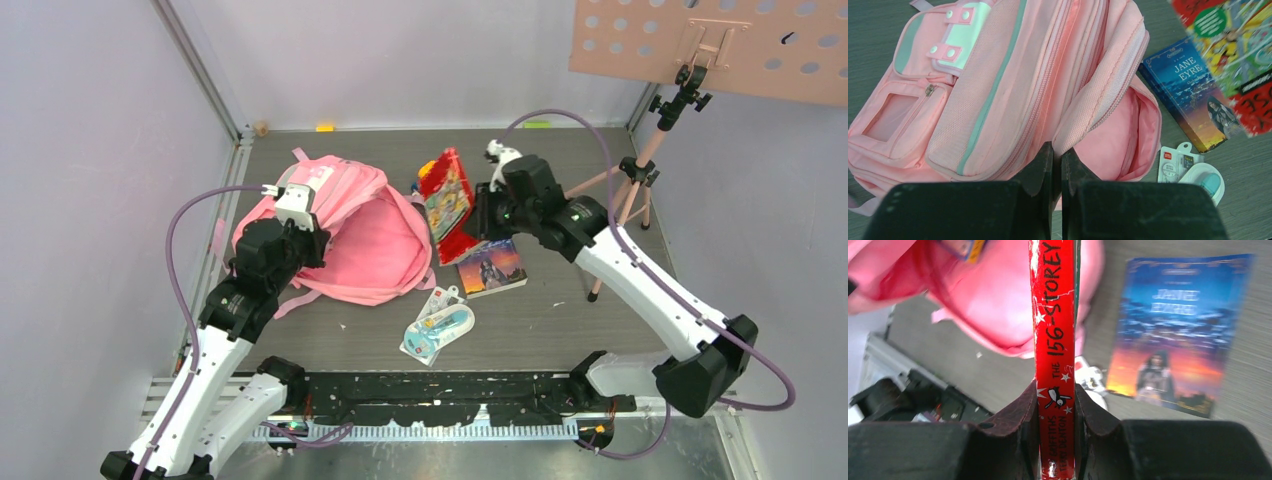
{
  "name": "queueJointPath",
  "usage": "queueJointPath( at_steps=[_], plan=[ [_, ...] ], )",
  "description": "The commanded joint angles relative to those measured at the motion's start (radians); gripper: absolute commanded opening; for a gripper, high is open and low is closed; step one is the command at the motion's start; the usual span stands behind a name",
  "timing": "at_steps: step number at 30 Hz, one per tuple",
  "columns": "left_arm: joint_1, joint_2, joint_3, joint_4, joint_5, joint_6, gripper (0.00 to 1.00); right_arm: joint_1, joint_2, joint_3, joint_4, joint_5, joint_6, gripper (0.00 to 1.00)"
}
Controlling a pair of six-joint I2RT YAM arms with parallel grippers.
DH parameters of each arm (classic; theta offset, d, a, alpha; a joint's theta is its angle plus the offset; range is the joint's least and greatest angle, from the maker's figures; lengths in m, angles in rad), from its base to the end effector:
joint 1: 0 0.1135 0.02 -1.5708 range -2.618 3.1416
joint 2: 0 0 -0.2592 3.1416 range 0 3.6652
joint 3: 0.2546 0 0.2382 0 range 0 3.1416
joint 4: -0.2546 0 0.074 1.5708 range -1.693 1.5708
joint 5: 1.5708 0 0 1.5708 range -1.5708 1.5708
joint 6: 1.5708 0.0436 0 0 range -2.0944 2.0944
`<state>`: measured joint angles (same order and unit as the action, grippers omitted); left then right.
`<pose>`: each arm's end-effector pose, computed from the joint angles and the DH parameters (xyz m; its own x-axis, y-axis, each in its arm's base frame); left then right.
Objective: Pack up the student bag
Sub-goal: Pick up the book from the center of the board, then place the book in the student bag.
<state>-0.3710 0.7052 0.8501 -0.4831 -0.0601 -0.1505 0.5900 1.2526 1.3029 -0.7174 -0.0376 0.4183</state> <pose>0.1435 -0.0530 0.3352 -0.3521 -0.0236 -0.9357 0.2592 0.9581 -0.1217 0.2139 0.1452 0.3585 -0.7056 0.0161 -0.7084 -0.3216 0.8836 0.3404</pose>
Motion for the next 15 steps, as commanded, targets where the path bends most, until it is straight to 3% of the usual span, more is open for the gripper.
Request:
queueJointPath(
  at_steps=[1, 8, 15],
  plan=[
    [0.0, -0.027, 0.024, 0.107, -0.001, -0.008, 0.0, 0.084, 0.059, 0.042, 0.106, -0.141, 0.059, 0.01],
    [0.0, -0.036, 0.023, 0.109, -0.001, -0.009, 0.0, 0.174, 0.116, -0.058, 0.336, -0.247, 0.267, 0.0],
    [0.0, -0.038, 0.023, 0.11, 0.004, -0.011, 0.0, 0.234, 0.22, -0.107, 0.53, -0.259, 0.438, 0.0]
  ],
)
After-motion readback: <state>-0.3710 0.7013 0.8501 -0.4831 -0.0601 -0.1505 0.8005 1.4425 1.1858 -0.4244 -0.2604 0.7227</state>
